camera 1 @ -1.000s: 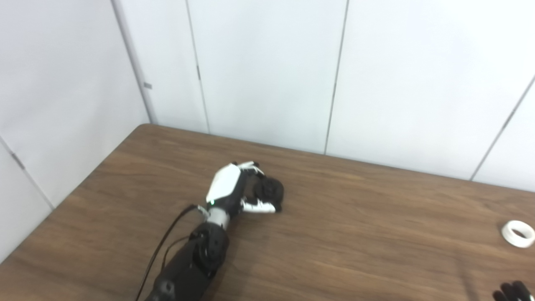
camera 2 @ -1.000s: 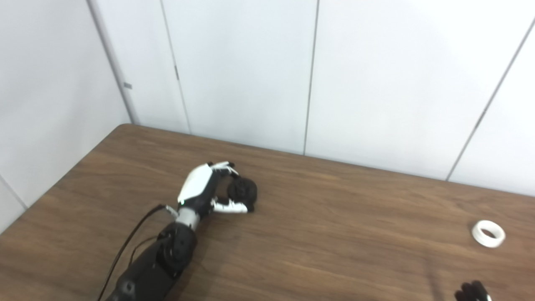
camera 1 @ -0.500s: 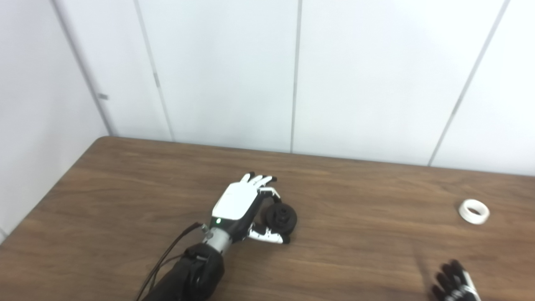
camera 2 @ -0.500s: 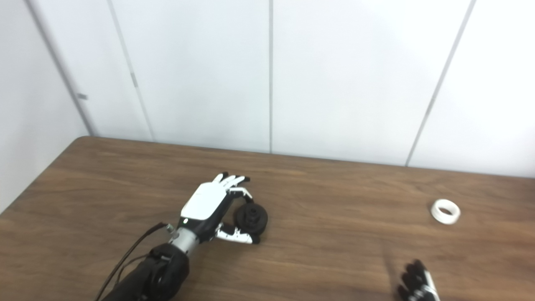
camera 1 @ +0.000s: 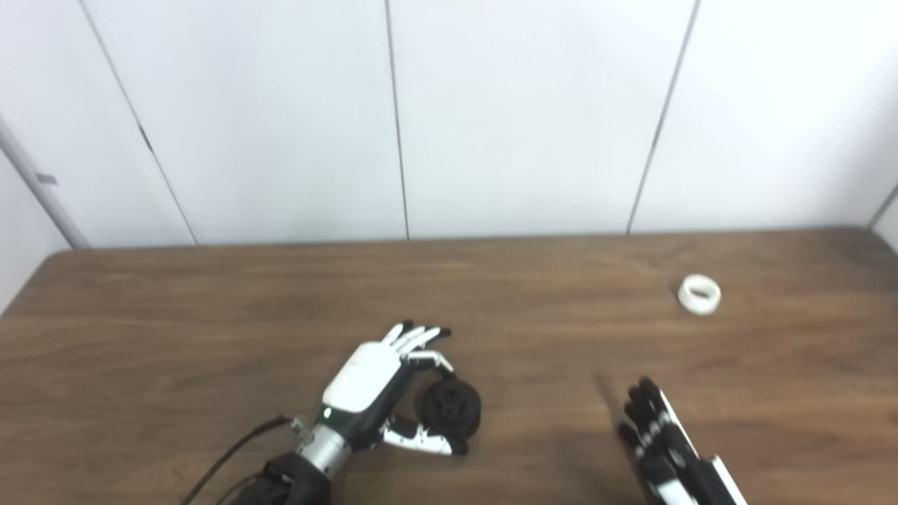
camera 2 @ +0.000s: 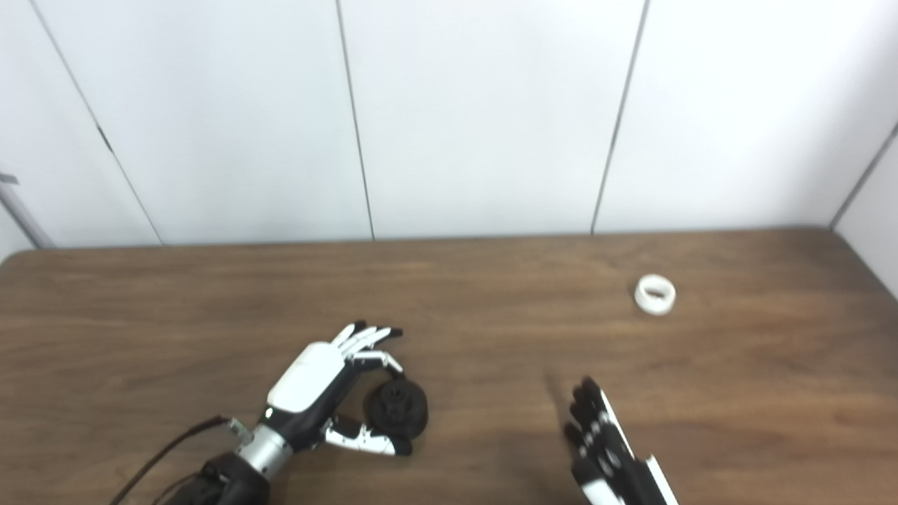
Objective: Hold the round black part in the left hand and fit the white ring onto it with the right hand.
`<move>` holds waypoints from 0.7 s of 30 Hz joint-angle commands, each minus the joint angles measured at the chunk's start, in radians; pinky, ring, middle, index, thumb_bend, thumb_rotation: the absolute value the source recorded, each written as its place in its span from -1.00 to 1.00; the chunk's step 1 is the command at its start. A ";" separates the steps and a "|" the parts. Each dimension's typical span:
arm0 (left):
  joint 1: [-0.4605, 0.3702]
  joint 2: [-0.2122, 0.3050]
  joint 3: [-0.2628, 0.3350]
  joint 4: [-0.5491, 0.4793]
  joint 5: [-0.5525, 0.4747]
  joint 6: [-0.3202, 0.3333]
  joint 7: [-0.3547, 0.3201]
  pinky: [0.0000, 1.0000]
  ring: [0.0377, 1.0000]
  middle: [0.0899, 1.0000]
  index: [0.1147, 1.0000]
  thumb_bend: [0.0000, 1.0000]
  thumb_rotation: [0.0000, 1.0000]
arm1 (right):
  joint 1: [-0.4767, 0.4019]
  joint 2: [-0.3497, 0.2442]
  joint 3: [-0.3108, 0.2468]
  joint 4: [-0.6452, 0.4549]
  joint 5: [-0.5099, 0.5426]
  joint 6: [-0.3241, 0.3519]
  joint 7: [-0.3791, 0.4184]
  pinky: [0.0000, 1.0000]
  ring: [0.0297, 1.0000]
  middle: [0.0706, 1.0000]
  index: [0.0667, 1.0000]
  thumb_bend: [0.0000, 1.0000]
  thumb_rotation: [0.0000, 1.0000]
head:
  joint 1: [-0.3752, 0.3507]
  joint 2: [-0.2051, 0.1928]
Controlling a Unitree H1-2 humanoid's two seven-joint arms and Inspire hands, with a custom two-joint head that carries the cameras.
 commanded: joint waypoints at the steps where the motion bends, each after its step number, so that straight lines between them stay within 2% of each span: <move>1: 0.021 0.001 -0.006 0.029 -0.021 -0.019 -0.041 1.00 0.86 0.83 -0.18 0.03 -0.91 | 0.017 0.075 0.014 -0.034 -0.004 -0.020 -0.011 0.97 1.00 1.00 1.00 0.39 0.36 | -0.003 0.002; 13: 0.021 -0.030 0.010 0.097 -0.073 -0.077 -0.088 1.00 0.86 0.83 -0.18 0.03 -0.91 | 0.020 0.065 0.036 -0.052 -0.008 -0.020 -0.037 0.95 1.00 1.00 1.00 0.35 0.38 | -0.032 0.018; 19: 0.016 -0.040 0.025 0.123 -0.091 -0.099 -0.102 1.00 0.85 0.83 -0.18 0.03 -0.91 | 0.024 0.060 0.038 -0.059 0.002 -0.017 -0.041 0.93 1.00 1.00 1.00 0.35 0.36 | -0.064 0.016; 21: 0.019 -0.039 0.027 0.114 -0.088 -0.102 -0.106 1.00 0.85 0.83 -0.18 0.03 -0.91 | 0.026 0.057 0.039 -0.075 -0.013 -0.011 -0.046 0.92 1.00 1.00 1.00 0.35 0.38 | -0.101 0.013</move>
